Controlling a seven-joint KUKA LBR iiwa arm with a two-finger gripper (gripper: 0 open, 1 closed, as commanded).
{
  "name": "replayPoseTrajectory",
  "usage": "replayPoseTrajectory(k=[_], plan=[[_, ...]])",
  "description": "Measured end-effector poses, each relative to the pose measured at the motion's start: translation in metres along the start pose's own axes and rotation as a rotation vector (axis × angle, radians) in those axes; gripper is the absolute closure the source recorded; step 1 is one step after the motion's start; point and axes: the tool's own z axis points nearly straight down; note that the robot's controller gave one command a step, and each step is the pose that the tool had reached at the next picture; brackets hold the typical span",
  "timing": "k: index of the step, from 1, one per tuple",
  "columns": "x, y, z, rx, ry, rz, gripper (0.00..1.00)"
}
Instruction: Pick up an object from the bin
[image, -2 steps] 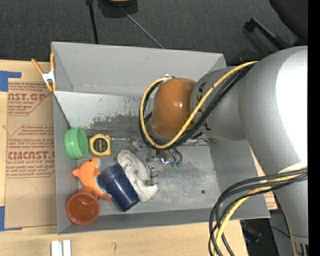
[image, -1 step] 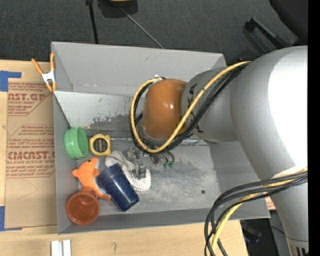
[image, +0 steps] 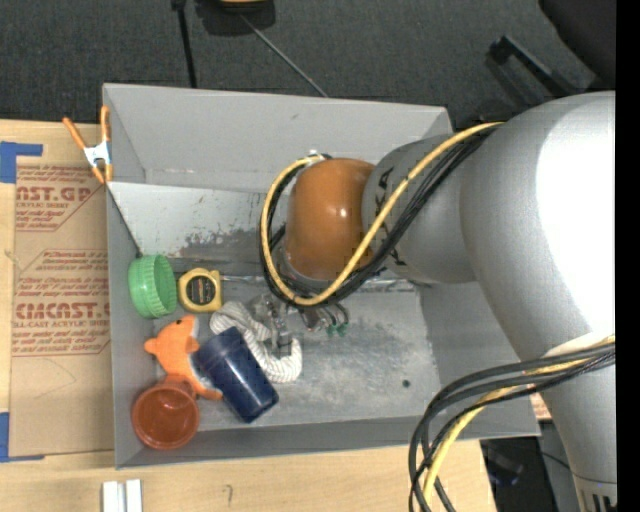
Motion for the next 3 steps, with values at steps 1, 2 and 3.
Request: replayPoseTrajectory(k=[1,2,3], plan=[[0.001,0.002,-0.014,-0.001,0.01,-0.003,1.0],[0.004,0.004,-0.083,0.0,0.005,-0.066,1.0],[0.021,-0.003,-0.153,0.0,0.0,-0.121,1.0]])
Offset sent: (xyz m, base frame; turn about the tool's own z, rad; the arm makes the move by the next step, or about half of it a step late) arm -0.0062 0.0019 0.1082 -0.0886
